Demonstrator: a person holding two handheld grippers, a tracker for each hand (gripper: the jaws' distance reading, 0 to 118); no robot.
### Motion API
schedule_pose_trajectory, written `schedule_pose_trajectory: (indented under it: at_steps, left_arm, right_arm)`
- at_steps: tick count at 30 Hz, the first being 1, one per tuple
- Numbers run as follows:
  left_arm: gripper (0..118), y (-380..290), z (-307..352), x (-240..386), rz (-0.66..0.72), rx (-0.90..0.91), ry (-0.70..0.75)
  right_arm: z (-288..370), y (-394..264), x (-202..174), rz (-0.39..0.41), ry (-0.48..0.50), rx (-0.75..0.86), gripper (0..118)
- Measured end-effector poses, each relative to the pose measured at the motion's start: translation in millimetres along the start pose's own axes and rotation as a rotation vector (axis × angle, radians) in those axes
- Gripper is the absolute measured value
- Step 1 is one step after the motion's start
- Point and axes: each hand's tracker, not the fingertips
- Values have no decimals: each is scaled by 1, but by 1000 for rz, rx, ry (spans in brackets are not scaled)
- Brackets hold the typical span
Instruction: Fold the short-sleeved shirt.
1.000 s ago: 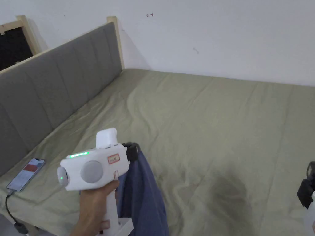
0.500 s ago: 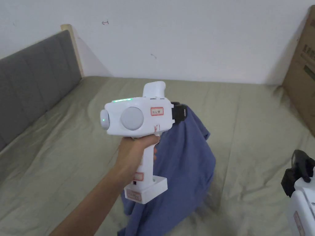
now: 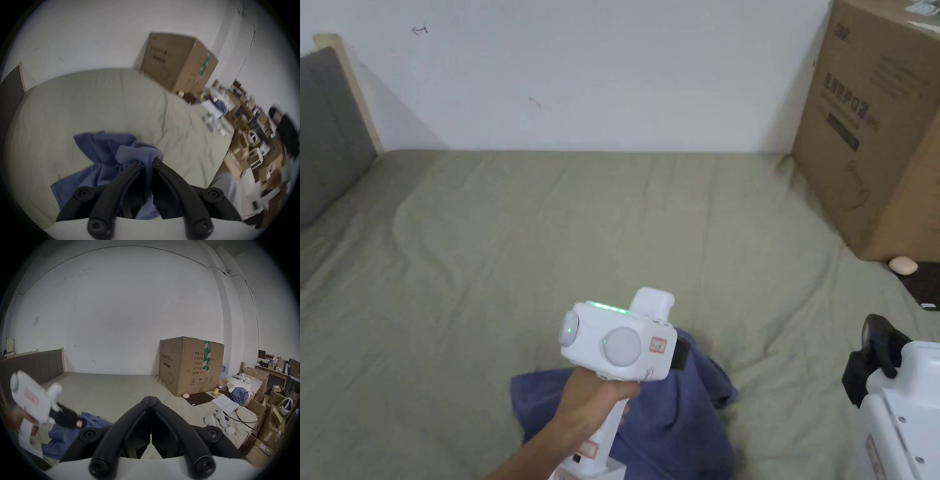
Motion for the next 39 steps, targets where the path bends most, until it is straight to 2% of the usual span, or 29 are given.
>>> schedule_pose_trajectory:
  at_steps: [5, 8, 10, 12, 13, 15, 16, 17, 22, 28, 32, 34, 36, 37, 38, 39]
  left_arm:
    - [7, -46, -41, -10, -80, -141, 136]
    - [7, -57, -55, -17, -63, -186, 161]
    - [13, -59, -58, -17, -55, -184, 182]
    - [30, -57, -50, -21, 8, -146, 151]
    - [30, -55, -43, -21, 34, -122, 117]
    - [73, -51, -26, -20, 88, -46, 78]
    - [89, -47, -12, -21, 99, 3, 75]
    - [97, -42, 1, -19, 99, 54, 77]
    - [97, -13, 76, -13, 31, 268, 127]
    - [96, -9, 166, -17, -41, 550, 333]
    - [94, -27, 205, -30, -43, 686, 462]
    - [84, -39, 218, -36, -44, 737, 520]
    - [53, -52, 227, -44, -40, 774, 552]
    - [29, -57, 230, -47, -34, 774, 543]
    - [0, -62, 234, -52, -24, 776, 532]
    - [0, -67, 238, -57, 0, 789, 503]
  right_arm:
    - [-3, -8, -4, -3, 7, -28, 0]
    - [-4, -12, -7, 2, 16, -44, 0]
    - [-3, -12, -9, 6, 21, -51, 0]
    - [-1, -11, -10, 10, 26, -51, 0]
    - [-1, -10, -10, 13, 27, -49, 0]
    - [1, -7, -11, 16, 30, -42, 0]
    - [2, -5, -12, 15, 31, -39, 0]
    - [3, -3, -13, 13, 33, -35, 0]
    - [10, 13, -19, -1, 39, 3, 0]
    - [16, 35, -28, -14, 51, 52, 0]
    - [19, 47, -35, -23, 70, 84, 0]
    - [21, 50, -39, -22, 80, 96, 0]
    - [22, 53, -43, -23, 91, 106, 0]
    - [23, 53, -45, -24, 95, 109, 0]
    - [23, 54, -47, -25, 99, 110, 0]
    - [23, 54, -50, -26, 105, 112, 0]
